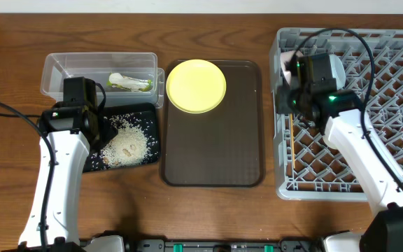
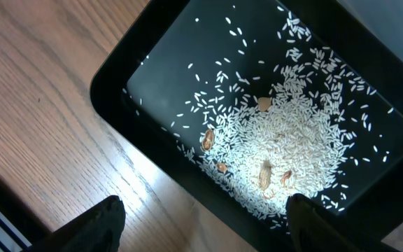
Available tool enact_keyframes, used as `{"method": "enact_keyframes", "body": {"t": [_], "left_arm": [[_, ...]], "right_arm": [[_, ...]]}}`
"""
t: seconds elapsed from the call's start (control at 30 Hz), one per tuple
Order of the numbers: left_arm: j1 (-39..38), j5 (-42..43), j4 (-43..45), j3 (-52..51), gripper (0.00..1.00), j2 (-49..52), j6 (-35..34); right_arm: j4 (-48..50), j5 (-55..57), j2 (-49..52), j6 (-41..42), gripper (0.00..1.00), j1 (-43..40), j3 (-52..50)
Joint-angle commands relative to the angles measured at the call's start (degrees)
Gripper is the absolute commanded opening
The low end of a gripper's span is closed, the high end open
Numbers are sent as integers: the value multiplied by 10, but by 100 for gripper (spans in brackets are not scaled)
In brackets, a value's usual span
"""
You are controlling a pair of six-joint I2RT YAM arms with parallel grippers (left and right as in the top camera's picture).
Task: Sort waste into correct bins and load items into the dishwasher rack
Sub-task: 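Carry the second chopstick into the rack and release it, then grasp the edge of the yellow plate with the right gripper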
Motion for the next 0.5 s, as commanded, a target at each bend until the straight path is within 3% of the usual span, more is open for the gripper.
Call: {"method": "enact_keyframes", "body": {"t": [0.0, 0.13, 0.47], "left_arm": [[2, -2, -1, 3, 77, -4, 3], [2, -2, -2, 3, 77, -4, 3], [2, -2, -2, 3, 77, -4, 3]], "right_arm": [[45, -70, 9, -13, 46, 34, 15], [113, -63, 33, -12, 52, 77, 15], [231, 5, 182, 85, 54, 135, 15]]}}
